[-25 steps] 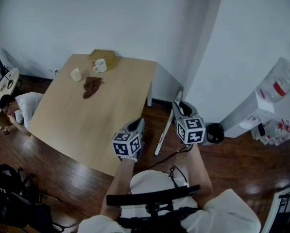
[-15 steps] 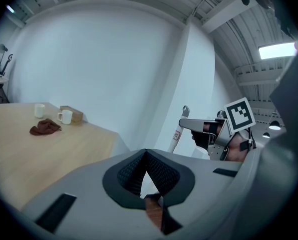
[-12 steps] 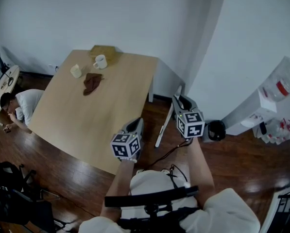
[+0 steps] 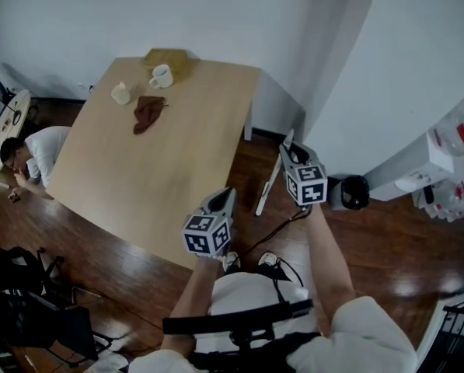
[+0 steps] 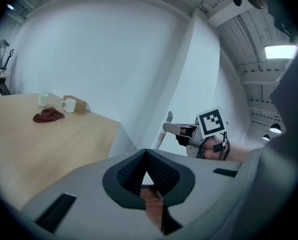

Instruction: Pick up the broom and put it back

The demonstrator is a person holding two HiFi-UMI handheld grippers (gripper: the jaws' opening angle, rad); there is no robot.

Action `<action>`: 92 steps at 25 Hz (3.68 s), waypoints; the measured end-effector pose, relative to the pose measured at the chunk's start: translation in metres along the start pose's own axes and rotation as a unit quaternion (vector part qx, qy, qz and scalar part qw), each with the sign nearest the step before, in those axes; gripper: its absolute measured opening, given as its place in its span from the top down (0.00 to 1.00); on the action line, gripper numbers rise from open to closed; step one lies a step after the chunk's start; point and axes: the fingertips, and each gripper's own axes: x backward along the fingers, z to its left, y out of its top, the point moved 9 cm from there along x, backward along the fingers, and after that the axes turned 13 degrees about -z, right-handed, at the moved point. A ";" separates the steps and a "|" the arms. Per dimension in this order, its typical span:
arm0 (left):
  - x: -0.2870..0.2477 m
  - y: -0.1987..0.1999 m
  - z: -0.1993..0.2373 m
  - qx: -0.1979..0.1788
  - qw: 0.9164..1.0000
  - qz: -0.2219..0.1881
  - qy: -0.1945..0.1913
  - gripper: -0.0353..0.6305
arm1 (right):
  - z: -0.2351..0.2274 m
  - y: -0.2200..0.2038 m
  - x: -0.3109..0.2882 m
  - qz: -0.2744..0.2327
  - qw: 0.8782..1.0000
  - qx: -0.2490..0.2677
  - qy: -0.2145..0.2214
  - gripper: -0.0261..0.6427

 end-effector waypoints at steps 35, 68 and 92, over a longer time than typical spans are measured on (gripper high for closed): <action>0.053 -0.017 0.063 0.040 0.994 0.002 0.097 0.96 | 0.123 -0.106 -0.175 0.169 0.976 0.055 0.128 0.78; -0.044 0.002 -0.041 -0.010 0.996 0.014 -0.087 0.96 | -0.024 -0.031 0.155 -0.022 0.973 -0.215 -0.083 0.95; 0.085 -0.066 -0.095 -0.001 0.998 0.020 -0.054 0.96 | 0.069 -0.060 0.273 -0.009 0.980 -0.199 -0.002 0.94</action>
